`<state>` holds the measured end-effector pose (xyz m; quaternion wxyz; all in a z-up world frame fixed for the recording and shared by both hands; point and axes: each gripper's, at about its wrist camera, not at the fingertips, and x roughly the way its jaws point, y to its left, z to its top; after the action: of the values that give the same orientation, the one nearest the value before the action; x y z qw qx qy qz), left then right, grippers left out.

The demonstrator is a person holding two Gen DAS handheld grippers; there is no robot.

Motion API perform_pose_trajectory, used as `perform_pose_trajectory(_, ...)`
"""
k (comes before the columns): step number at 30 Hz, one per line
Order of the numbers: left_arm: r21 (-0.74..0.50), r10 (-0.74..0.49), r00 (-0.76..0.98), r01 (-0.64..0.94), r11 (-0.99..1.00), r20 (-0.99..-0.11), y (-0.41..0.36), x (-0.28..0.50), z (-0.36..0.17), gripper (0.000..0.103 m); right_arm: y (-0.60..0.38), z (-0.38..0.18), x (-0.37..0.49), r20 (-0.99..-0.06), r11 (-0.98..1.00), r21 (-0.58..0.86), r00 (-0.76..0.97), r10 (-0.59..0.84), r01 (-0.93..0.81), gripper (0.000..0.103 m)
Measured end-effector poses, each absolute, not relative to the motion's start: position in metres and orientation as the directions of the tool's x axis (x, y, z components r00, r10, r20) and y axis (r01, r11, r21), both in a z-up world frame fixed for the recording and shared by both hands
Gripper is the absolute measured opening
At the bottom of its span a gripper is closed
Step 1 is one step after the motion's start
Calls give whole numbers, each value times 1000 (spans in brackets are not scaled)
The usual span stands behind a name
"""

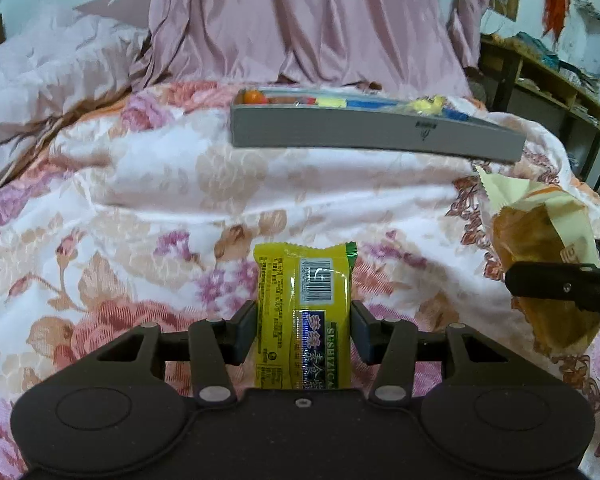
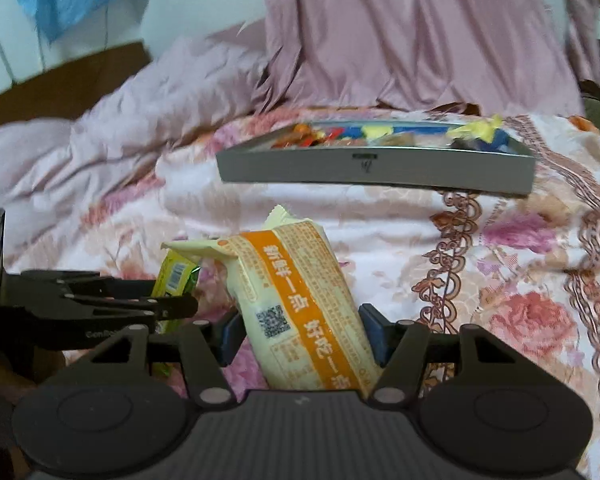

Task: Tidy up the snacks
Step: 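Lift both held snacks and carry them over the gray tray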

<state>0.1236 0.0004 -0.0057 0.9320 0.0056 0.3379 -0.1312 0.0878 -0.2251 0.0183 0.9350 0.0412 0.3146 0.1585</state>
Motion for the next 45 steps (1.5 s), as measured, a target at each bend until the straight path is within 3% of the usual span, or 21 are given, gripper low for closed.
perform_pose_trajectory(10,-44,-248,770,276,960,-588,0,108,4,51,-221,20,69,-544,947,189,775,320,-258,64)
perform_pose_trajectory(19,-30,-265,800,296,955,-538,0,99,14,50,-224,21,65,-536,950,192,785,311,-246,57)
perform_pose_trajectory(45,-55,-283,820,296,954,-498,2,99,26,50,-221,30,61,-496,953,139,814,303,-269,53)
